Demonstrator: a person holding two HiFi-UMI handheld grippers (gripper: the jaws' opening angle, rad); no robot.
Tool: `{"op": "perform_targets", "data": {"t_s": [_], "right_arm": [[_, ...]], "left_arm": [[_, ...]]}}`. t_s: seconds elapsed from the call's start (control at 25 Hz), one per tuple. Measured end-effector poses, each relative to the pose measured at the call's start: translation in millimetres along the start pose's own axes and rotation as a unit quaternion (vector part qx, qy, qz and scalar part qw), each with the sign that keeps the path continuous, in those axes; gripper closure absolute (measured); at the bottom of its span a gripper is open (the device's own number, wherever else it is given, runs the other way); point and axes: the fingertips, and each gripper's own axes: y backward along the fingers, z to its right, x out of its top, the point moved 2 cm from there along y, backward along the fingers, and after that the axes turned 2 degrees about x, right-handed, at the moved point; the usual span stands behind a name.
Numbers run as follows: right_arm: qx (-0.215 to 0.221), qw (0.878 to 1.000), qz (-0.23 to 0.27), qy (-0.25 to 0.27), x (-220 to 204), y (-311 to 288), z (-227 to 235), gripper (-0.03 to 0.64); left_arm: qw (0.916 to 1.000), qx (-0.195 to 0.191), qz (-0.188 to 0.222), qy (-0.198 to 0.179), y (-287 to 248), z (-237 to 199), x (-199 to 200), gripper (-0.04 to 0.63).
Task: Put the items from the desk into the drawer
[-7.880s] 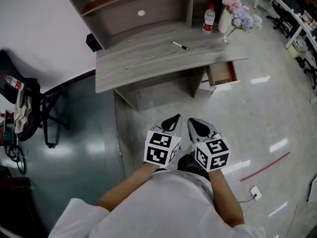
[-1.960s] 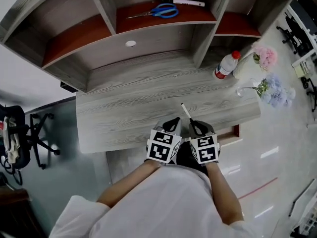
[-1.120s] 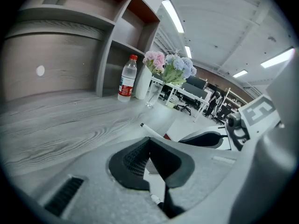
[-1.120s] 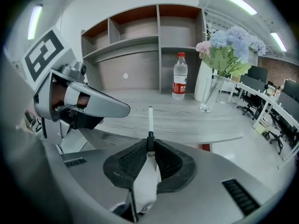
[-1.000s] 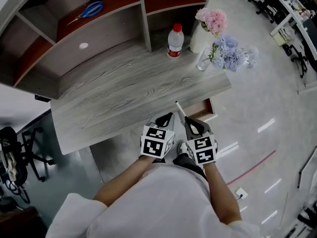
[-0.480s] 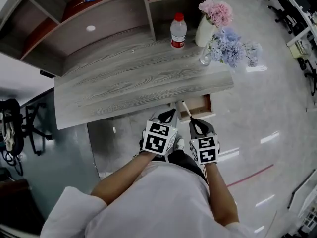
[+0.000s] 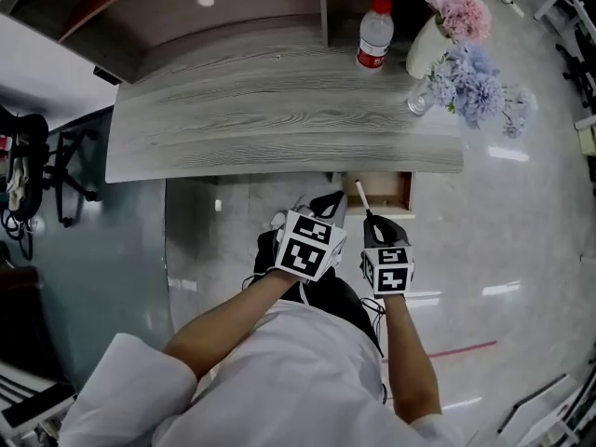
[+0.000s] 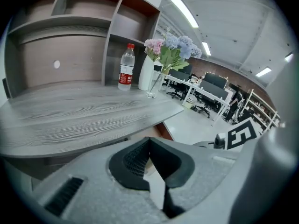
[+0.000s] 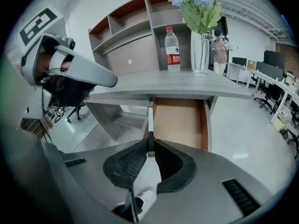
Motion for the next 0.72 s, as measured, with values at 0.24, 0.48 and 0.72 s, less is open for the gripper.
{"op": "perform_targets", "data": {"t_s": [0.24, 0.48, 0.72], "right_arm": [[0.008, 0.999, -0.013, 0.028, -6.9, -26.9, 8.7, 0.571], [0.008, 0.999, -0.026, 0.045, -7.7, -47.2, 15.5, 0.571], [0.004, 0.998, -0.037, 0.057, -7.0, -65.4, 20.7, 0.570]], "left_arm": [[0.9995, 0.026, 0.000, 0.020, 2.9, -5.3, -12.8, 0.592], [0.9977, 0.054, -0.003, 0.041, 12.5, -13.3, -25.6, 0.592], [0.9954, 0.078, -0.002, 0.056, 23.2, -25.7, -32.5, 0.592]]}}
